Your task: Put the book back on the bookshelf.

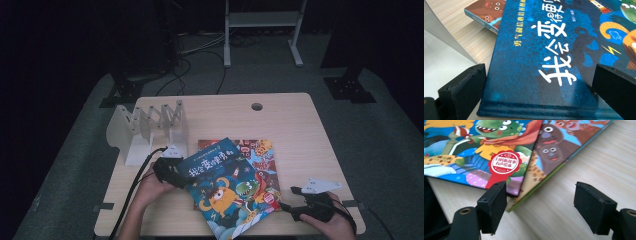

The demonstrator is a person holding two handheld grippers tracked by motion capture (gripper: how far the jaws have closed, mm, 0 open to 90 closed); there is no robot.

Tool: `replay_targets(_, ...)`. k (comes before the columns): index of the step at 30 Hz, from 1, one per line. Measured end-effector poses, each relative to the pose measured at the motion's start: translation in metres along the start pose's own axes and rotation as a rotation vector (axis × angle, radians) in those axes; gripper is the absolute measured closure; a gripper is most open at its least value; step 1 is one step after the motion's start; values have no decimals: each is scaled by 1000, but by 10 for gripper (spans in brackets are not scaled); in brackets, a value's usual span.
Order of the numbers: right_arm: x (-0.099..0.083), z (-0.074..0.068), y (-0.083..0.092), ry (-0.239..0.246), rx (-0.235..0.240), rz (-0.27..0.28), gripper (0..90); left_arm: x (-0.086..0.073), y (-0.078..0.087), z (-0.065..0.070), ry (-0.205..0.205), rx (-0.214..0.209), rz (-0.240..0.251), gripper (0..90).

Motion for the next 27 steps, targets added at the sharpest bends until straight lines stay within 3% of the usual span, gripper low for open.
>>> replay_targets(6,8,22,-10,-15,-61,3,278,-1,-2,6,-2,-36,-15,0)
replay_targets(27,36,81,-45,-78,-158,-21,299,-4,-8,28,-36,-98,-48,0)
Point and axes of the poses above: each handheld gripper's, and its own axes: y roughly backward along the jaws, x roughly out of its top, z roughly to its right, the point moved 9 cm from there along -y, roughly forward along the jaws, and after that the axes turned 12 degrees about -x, right-handed, at the moved point
